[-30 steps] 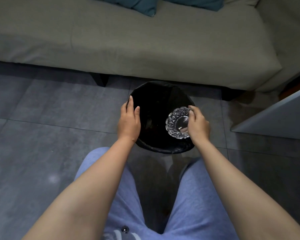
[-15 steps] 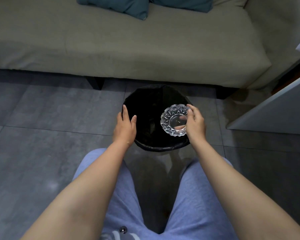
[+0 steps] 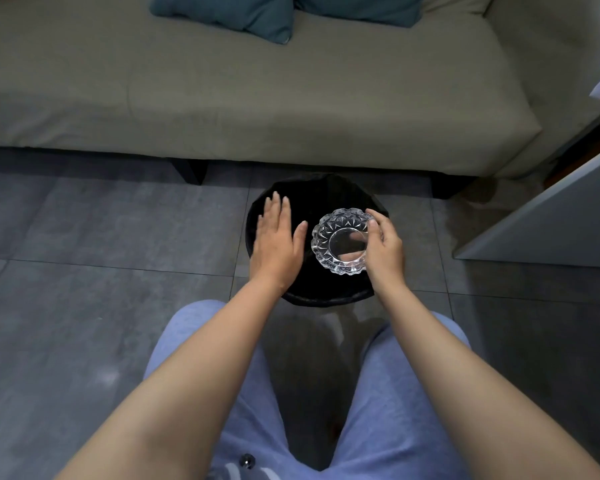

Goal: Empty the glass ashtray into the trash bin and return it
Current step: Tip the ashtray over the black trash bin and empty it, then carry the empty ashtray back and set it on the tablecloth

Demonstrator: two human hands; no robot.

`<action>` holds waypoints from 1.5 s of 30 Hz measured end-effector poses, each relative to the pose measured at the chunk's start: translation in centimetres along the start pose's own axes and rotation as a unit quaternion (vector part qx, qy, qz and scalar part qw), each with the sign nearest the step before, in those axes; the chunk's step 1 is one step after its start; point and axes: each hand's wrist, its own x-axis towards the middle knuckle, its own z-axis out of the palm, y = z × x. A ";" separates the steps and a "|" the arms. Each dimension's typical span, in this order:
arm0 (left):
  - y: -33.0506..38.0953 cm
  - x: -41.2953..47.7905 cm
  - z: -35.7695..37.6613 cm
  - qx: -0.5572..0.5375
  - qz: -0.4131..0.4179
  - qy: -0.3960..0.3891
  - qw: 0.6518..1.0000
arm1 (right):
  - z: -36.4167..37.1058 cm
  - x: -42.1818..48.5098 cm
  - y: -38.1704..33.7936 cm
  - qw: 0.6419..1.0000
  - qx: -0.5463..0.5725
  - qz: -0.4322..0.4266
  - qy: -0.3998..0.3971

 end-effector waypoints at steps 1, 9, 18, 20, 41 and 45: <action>0.9 0.3 0.1 -0.057 -0.010 -0.011 0.998 | 0.3 0.0 0.0 1.000 0.023 -0.002 -0.001; 5.0 0.3 0.4 -0.474 -0.185 0.008 0.861 | 1.7 -0.9 -1.5 0.996 0.088 0.011 -0.020; 5.6 1.3 1.4 -0.492 -0.200 0.040 0.846 | 1.9 -0.7 -2.4 0.977 0.205 0.064 -0.015; 6.9 1.7 -0.1 -0.499 -0.209 0.044 0.840 | 1.5 -1.0 -4.4 0.971 0.223 0.085 -0.012; 41.4 -0.6 -29.6 -0.523 -0.212 -0.086 0.821 | -17.7 -13.0 -42.5 0.961 0.236 0.069 0.129; 46.2 -2.2 -31.3 -0.513 -0.193 -0.111 0.829 | -21.7 -15.5 -45.6 0.952 0.246 0.062 0.172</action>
